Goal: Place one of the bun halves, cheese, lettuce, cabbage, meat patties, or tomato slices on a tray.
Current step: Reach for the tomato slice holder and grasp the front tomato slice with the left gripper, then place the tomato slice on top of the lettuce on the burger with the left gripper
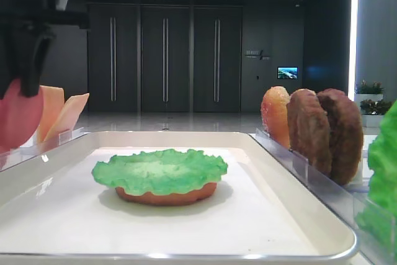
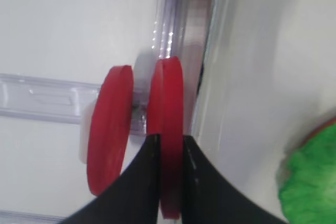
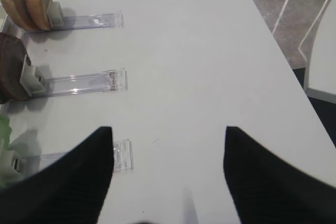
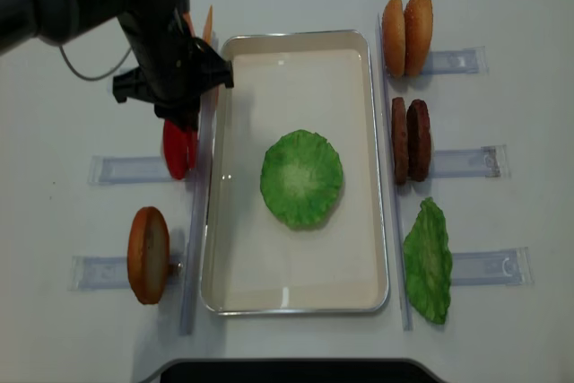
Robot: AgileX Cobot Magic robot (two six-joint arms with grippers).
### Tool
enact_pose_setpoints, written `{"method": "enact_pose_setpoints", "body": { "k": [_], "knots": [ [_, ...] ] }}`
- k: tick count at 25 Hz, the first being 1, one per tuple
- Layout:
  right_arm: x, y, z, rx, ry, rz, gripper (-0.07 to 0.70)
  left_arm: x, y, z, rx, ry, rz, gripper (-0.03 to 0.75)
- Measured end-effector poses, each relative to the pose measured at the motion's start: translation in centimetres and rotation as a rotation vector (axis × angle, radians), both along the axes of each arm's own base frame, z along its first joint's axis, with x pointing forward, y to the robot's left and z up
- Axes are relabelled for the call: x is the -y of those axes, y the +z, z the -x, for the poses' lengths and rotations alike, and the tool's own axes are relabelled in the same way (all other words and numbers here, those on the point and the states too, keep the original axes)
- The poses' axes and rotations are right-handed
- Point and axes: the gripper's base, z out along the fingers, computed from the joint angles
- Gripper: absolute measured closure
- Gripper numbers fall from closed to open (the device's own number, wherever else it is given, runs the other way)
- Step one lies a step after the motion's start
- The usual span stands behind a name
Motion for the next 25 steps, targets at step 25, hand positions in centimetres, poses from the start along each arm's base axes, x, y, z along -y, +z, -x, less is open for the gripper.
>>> {"method": "enact_pose_setpoints", "body": {
  "k": [25],
  "knots": [
    [0.0,0.0,0.0,0.0,0.0,0.0,0.198,8.5,-1.5,3.1,0.096,-0.27,0.598,0.656]
  ]
}}
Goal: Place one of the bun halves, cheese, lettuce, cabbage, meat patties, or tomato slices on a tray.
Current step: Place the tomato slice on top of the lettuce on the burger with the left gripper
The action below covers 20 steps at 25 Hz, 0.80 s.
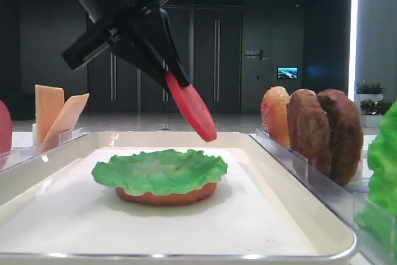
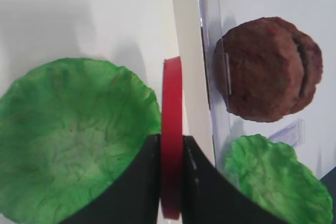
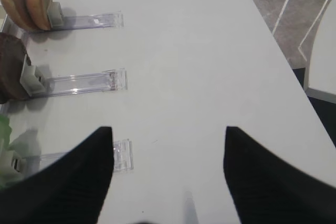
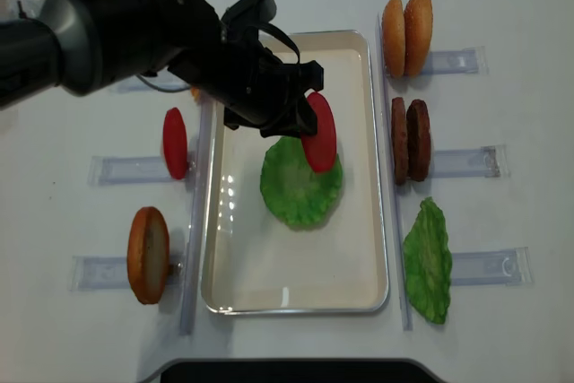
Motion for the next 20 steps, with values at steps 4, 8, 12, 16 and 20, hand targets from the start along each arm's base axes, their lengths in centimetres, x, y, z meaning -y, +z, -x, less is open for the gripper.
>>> {"method": "enact_pose_setpoints", "body": {
  "k": [4,8,12,16,20],
  "knots": [
    [0.0,0.0,0.0,0.0,0.0,0.0,0.198,0.3,-1.4,-0.3,-0.022,-0.02,-0.007,0.656],
    [0.0,0.0,0.0,0.0,0.0,0.0,0.198,0.4,-2.1,-0.4,-0.03,-0.034,-0.015,0.656],
    [0.0,0.0,0.0,0.0,0.0,0.0,0.198,0.4,-2.2,-0.4,-0.022,-0.049,-0.019,0.656],
    [0.0,0.0,0.0,0.0,0.0,0.0,0.198,0.4,-2.2,-0.2,-0.035,-0.066,-0.02,0.656],
    [0.0,0.0,0.0,0.0,0.0,0.0,0.198,0.4,-2.3,-0.1,-0.045,-0.076,-0.022,0.624]
  ]
}}
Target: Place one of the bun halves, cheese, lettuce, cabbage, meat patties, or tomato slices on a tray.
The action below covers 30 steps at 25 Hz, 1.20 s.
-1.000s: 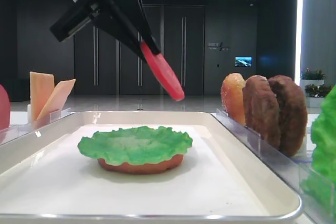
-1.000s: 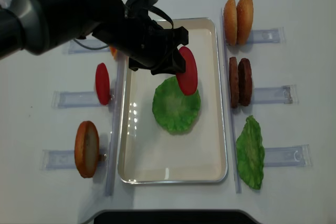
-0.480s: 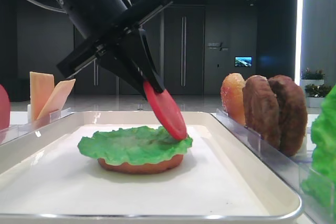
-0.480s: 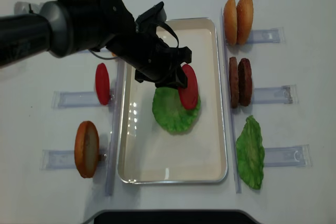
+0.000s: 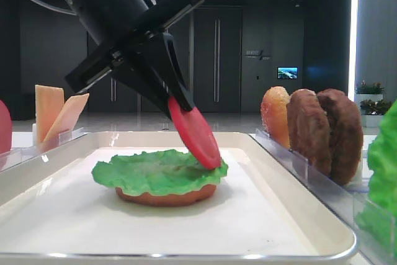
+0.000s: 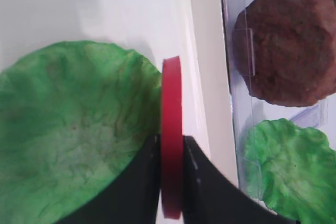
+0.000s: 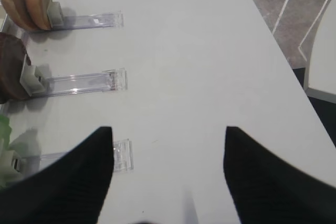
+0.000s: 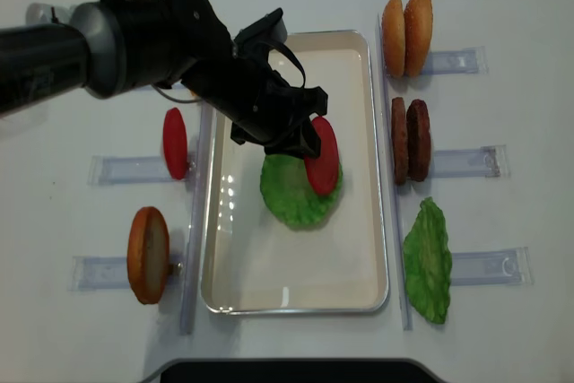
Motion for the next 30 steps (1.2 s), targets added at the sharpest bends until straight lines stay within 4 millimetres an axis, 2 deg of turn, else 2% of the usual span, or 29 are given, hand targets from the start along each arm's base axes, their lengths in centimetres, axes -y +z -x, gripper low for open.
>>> {"method": "enact_pose_setpoints", "body": {
  "k": [4,10,14,17,19,25,28,30],
  "knots": [
    [0.0,0.0,0.0,0.0,0.0,0.0,0.198,-0.1,-0.1,0.2,-0.007,-0.02,-0.014,0.547],
    [0.0,0.0,0.0,0.0,0.0,0.0,0.198,-0.4,-0.3,0.5,-0.039,-0.047,-0.061,0.376],
    [0.0,0.0,0.0,0.0,0.0,0.0,0.198,-1.1,-0.1,0.8,-0.044,-0.061,-0.127,0.31],
    [0.0,0.0,0.0,0.0,0.0,0.0,0.198,-2.0,1.4,1.3,-0.018,-0.059,-0.192,0.298],
    [0.0,0.0,0.0,0.0,0.0,0.0,0.198,-2.8,3.1,1.7,0.022,-0.04,-0.236,0.285],
    [0.0,0.0,0.0,0.0,0.0,0.0,0.198,-4.6,8.3,2.0,0.148,0.011,-0.329,0.116],
    [0.0,0.0,0.0,0.0,0.0,0.0,0.198,-5.6,9.3,1.4,0.167,0.044,-0.389,0.087],
    [0.0,0.0,0.0,0.0,0.0,0.0,0.198,-7.7,9.9,0.3,0.157,0.099,-0.437,0.083]
  ]
}}
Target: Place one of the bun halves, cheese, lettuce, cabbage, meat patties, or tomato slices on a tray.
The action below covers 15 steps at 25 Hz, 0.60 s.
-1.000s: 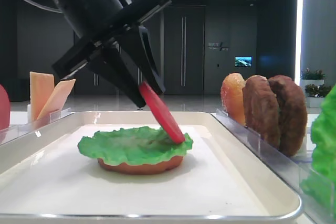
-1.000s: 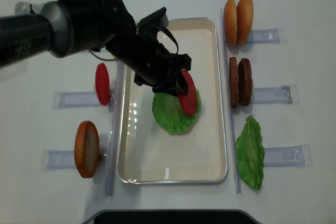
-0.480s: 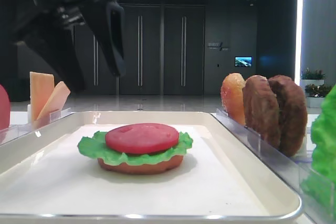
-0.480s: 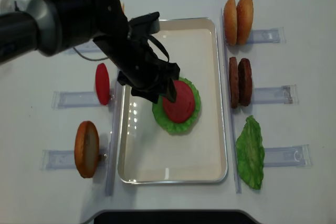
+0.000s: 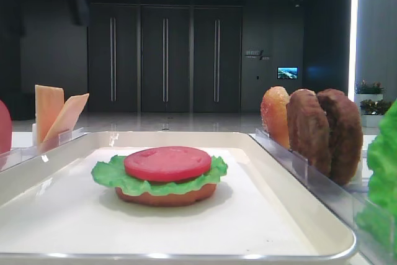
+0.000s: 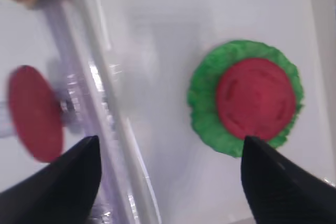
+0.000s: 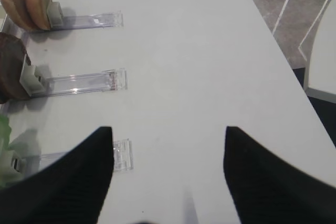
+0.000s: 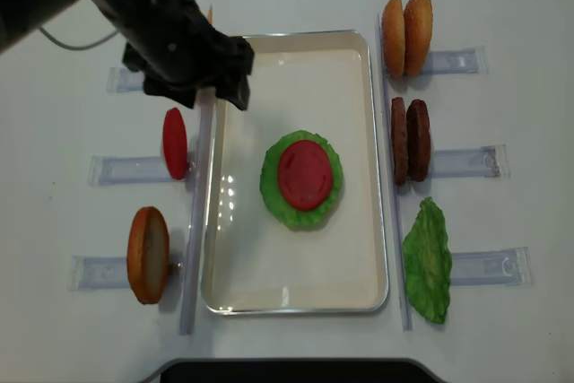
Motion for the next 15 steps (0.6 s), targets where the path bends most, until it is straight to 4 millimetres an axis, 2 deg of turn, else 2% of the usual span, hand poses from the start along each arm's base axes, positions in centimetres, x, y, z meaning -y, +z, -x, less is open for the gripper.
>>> {"method": "enact_pose_setpoints", "body": {
  "k": [1,4,7,11,14,15],
  "knots": [
    [0.0,0.0,0.0,0.0,0.0,0.0,0.198,-1.3,0.3,-0.6,0.004,0.034,-0.018,0.082],
    [0.0,0.0,0.0,0.0,0.0,0.0,0.198,-6.9,1.7,-2.7,0.034,0.148,-0.095,0.082],
    [0.0,0.0,0.0,0.0,0.0,0.0,0.198,-12.1,2.8,-3.7,0.07,0.234,-0.221,0.081],
    [0.0,0.0,0.0,0.0,0.0,0.0,0.198,-18.0,3.2,-3.7,0.061,0.319,-0.347,0.081],
    [0.0,0.0,0.0,0.0,0.0,0.0,0.198,-21.1,2.8,-2.4,0.015,0.385,-0.316,0.081],
    [0.0,0.0,0.0,0.0,0.0,0.0,0.198,-21.4,2.5,-1.6,0.002,0.391,-0.302,0.081]
  ]
}}
